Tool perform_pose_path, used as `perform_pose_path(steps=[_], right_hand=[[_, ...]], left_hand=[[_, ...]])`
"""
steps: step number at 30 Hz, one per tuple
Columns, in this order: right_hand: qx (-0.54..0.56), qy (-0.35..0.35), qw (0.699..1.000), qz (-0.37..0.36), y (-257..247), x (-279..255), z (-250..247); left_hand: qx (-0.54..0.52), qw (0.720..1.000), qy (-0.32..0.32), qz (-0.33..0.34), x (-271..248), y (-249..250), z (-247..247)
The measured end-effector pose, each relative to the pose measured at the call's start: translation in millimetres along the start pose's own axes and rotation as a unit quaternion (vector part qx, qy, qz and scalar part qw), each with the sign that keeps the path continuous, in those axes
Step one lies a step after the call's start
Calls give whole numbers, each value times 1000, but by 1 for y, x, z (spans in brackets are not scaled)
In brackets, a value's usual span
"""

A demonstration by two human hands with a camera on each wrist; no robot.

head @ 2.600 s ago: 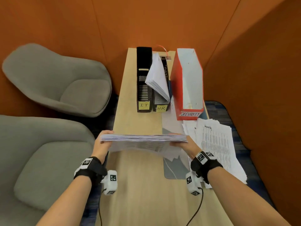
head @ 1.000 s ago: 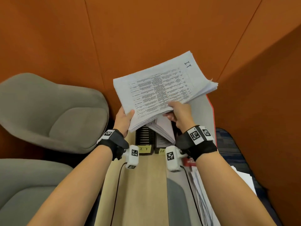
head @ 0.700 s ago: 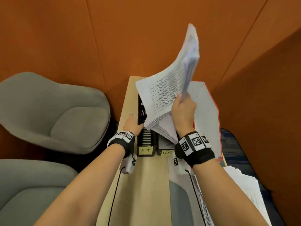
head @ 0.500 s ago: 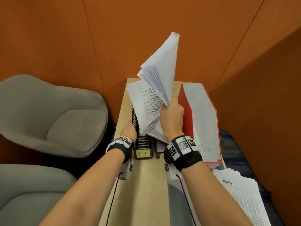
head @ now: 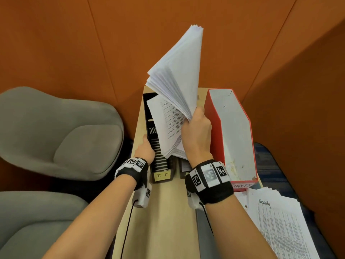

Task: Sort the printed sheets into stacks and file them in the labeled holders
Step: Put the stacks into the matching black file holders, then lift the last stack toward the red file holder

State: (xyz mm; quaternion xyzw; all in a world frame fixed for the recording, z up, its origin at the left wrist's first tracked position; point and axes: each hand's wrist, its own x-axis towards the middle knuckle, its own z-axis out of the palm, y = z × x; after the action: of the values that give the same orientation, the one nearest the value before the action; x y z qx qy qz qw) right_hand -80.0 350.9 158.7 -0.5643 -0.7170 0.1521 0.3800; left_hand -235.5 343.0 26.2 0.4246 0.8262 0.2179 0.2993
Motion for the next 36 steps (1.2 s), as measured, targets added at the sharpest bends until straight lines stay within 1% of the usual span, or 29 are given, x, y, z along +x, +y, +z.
perform_pose_path(steps=[2, 5, 8, 10, 11, 12, 13, 14, 15, 16, 17, 18, 20, 22, 24, 25, 26, 27, 28, 29, 30, 31, 32, 33, 34, 35, 36], right_hand=[[4, -9, 1000, 0, -4, -2, 2], [15, -47, 999, -19, -12, -10, 17], [9, -88, 996, -33, -15, -23, 46], [54, -114, 992, 7, -12, -34, 70], [79, -131, 987, 49, -8, -40, 83], [97, -162, 977, 101, 0, -47, 98], [101, -214, 959, 154, 7, -53, 111], [94, -281, 934, 199, 15, -59, 122], [91, -340, 906, 235, 25, -65, 132], [94, -376, 885, 258, 34, -69, 135], [101, -391, 873, 272, 43, -72, 137], [110, -386, 874, 274, 51, -74, 134], [141, -369, 884, 249, 64, -80, 116], [179, -346, 902, 185, 79, -91, 88], [233, -297, 914, 150, 100, -102, 51], [250, -263, 919, 153, 120, -106, 35], [253, -223, 925, 176, 142, -109, 14], [247, -178, 928, 213, 169, -111, -3], [235, -138, 929, 252, 198, -112, -21], [202, -103, 933, 279, 226, -113, -40], [140, -70, 942, 297, 252, -113, -61], [81, -38, 943, 321, 282, -115, -81], [32, -12, 934, 355, 309, -117, -101], [1, 6, 917, 400, 338, -121, -120], [-29, 7, 894, 447, 367, -129, -140], [-64, -7, 868, 493, 390, -140, -158], [-92, -38, 835, 541, 408, -154, -174]], left_hand=[[-23, 1000, -15, 5, -4, -3, -5], [-56, 998, -22, 6, -6, -4, -6], [-39, 999, -30, -4, -6, -9, -6], [-37, 999, -34, -11, -9, -12, -10], [-44, 998, -36, -9, -11, -12, -12], [-53, 998, -38, -10, -12, -13, -14], [-53, 998, -38, -10, -10, -16, -13], [-45, 998, -43, -12, -7, -19, -12], [-30, 998, -60, -15, -2, -23, -10], [-18, 996, -83, -22, 2, -26, -8], [-12, 995, -98, -28, 5, -30, -5], [-8, 994, -105, -31, 8, -31, -3], [-12, 993, -115, -33, 4, -25, 1], [-43, 990, -130, -42, -4, -17, 5], [-67, 989, -130, -29, -4, -14, 12], [-61, 989, -133, -16, -4, -14, 15], [-46, 990, -136, -5, -7, -12, 17], [-21, 991, -130, -5, -7, -11, 19], [-9, 994, -108, -18, -11, -9, 20], [-25, 995, -82, -45, -15, -9, 22], [-60, 994, -58, -64, -23, -12, 25], [-104, 991, -25, -80, -29, -14, 31], [-163, 982, 23, -94, -35, -17, 39], [-230, 963, 87, -115, -43, -20, 51], [-282, 934, 149, -159, -55, -22, 65], [-282, 916, 189, -214, -71, -27, 84], [-270, 910, 195, -249, -92, -30, 106]])
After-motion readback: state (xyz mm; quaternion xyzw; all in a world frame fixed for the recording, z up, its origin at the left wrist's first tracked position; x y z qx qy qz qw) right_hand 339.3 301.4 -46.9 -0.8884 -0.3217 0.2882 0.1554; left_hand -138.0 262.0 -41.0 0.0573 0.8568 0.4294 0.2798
